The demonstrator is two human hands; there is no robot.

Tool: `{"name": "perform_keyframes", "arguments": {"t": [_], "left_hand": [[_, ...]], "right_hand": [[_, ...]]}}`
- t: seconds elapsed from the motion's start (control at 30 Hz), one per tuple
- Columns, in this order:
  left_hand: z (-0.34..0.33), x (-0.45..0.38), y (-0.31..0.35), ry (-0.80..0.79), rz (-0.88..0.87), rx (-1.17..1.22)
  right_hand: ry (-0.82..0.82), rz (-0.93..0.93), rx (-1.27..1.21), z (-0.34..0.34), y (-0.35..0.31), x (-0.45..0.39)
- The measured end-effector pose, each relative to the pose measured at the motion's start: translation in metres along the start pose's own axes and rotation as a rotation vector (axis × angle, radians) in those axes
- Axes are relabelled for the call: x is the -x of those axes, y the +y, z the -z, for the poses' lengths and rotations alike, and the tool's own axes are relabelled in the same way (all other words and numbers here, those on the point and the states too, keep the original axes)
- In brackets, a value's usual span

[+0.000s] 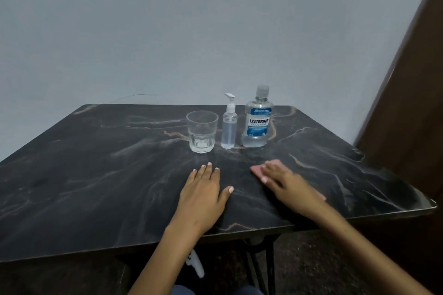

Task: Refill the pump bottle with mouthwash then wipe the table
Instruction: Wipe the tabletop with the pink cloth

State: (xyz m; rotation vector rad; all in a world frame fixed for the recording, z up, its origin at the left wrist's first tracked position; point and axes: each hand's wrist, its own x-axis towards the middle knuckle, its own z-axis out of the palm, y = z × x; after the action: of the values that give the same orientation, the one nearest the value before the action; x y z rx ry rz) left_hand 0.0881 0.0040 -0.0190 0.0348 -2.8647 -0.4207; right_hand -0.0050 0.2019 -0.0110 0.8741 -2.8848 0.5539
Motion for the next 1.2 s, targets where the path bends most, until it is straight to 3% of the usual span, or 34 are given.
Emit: {"name": "perform_keyframes", "arguments": {"t": [0.2, 0.4, 0.63, 0.8, 1.0, 1.2], "left_hand": [[-0.016, -0.024, 0.037, 0.004, -0.031, 0.016], [-0.027, -0.032, 0.063, -0.029, -0.043, 0.037], [-0.04, -0.038, 0.083, -0.048, -0.094, 0.074], [-0.046, -0.039, 0.083, -0.018, -0.087, 0.093], [-0.045, -0.039, 0.082, -0.01, -0.08, 0.117], [-0.043, -0.037, 0.083, -0.013, -0.093, 0.097]], "right_hand": [[-0.019, 0.107, -0.032, -0.008, -0.013, -0.022], [0.012, -0.025, 0.022, 0.005, 0.016, -0.047], [0.112, -0.204, 0.084, 0.018, 0.051, 0.017], [0.097, -0.093, 0.066, 0.008, 0.024, 0.054], [-0.038, 0.005, 0.014, 0.013, 0.016, 0.009], [-0.028, -0.11, 0.062, 0.019, 0.042, -0.035]]}}
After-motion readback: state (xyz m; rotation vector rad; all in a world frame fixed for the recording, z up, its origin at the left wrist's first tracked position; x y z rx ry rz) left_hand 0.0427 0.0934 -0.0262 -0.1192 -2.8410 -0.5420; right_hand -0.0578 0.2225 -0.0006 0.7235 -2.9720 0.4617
